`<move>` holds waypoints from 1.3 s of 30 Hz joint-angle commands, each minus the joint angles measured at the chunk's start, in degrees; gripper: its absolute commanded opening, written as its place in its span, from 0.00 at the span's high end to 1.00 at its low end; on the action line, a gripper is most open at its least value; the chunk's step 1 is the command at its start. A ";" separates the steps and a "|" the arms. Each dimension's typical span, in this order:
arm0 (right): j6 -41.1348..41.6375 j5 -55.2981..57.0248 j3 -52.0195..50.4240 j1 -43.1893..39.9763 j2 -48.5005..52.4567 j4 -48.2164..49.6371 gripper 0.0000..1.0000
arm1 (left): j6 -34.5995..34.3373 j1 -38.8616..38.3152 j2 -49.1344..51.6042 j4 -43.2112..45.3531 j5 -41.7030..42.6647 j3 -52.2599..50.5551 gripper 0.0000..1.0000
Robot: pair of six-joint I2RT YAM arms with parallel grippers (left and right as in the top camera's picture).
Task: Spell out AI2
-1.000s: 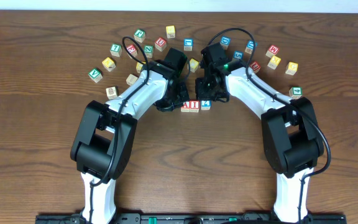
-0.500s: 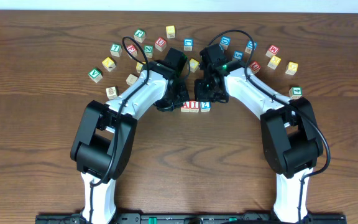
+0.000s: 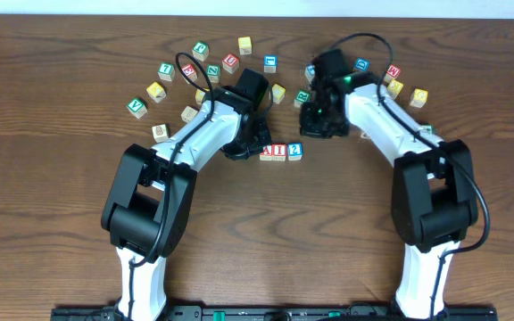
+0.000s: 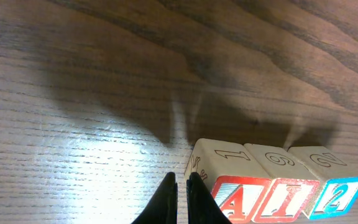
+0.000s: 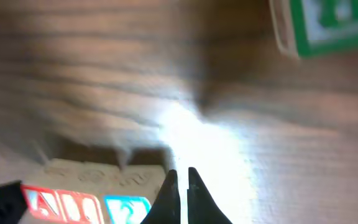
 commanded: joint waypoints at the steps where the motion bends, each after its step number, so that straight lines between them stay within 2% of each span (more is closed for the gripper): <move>1: 0.44 -0.22 -0.17 -0.39 -1.77 -2.43 0.99 | 0.52 0.09 0.76 -0.11 0.46 -0.37 0.92; 8: 0.48 -0.26 -4.35 1.05 -1.75 -0.81 0.99 | 0.52 0.09 0.76 0.28 0.46 -0.37 0.92; 39: 1.57 -1.36 -4.48 4.55 -1.75 -0.81 0.99 | 0.52 0.07 0.76 0.28 0.48 -0.37 0.92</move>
